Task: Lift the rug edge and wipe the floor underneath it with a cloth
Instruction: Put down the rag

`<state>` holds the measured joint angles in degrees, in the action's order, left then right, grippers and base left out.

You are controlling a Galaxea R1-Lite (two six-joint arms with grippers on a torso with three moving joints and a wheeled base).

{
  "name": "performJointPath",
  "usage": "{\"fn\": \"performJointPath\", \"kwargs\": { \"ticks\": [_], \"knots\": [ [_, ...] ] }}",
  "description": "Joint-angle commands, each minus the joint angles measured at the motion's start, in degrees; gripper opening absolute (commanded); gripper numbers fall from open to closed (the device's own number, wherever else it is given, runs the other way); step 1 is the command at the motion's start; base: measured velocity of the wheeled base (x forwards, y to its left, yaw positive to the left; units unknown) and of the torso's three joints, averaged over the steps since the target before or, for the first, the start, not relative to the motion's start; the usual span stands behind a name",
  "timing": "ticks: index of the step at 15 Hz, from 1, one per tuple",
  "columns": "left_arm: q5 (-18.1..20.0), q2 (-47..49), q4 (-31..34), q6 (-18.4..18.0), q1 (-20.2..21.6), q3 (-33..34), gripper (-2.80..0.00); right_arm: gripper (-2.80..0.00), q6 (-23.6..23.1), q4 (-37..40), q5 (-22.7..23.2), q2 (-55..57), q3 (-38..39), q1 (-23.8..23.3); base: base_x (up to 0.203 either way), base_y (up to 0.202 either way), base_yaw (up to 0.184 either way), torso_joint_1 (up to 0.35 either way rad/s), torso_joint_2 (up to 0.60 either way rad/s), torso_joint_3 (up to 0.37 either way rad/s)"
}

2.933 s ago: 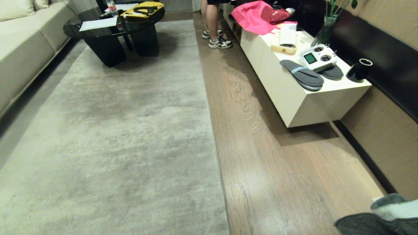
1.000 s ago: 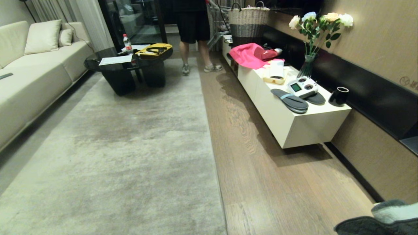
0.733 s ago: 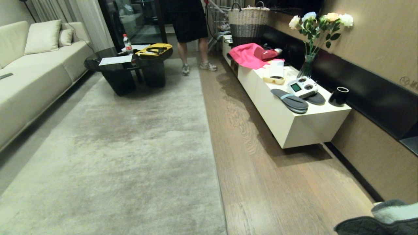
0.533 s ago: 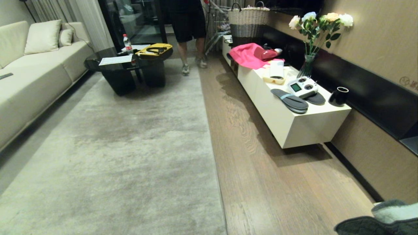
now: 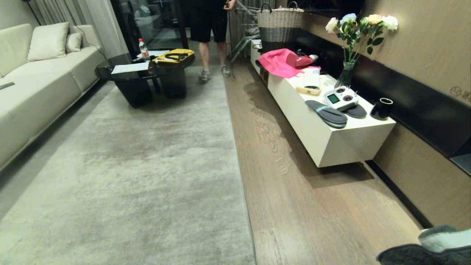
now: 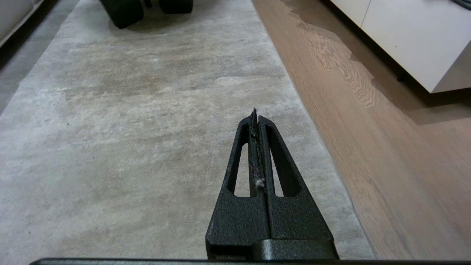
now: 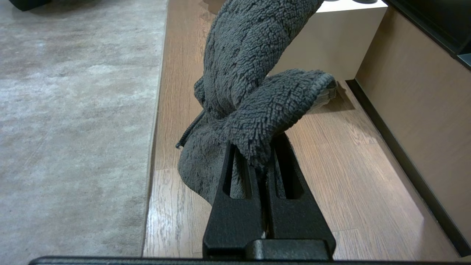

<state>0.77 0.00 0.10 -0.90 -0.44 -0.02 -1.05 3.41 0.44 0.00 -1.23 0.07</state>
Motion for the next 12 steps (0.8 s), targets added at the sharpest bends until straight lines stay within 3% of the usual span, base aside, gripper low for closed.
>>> {"fn": "performJointPath", "kwargs": {
  "ticks": [1, 12],
  "knots": [
    [0.0, 0.0, 0.0, 0.0, 0.0, 0.0, -2.80, -2.80, -0.1, 0.0, 0.0, 0.0, 0.0, 0.0, 0.000, 0.000, 0.000, 0.000, 0.00, 0.000],
    [0.0, 0.0, 0.0, 0.0, 0.0, 0.0, -2.80, -2.80, -0.1, 0.0, 0.0, 0.0, 0.0, 0.0, 0.000, 0.000, 0.000, 0.000, 0.00, 0.000]
  ]
}}
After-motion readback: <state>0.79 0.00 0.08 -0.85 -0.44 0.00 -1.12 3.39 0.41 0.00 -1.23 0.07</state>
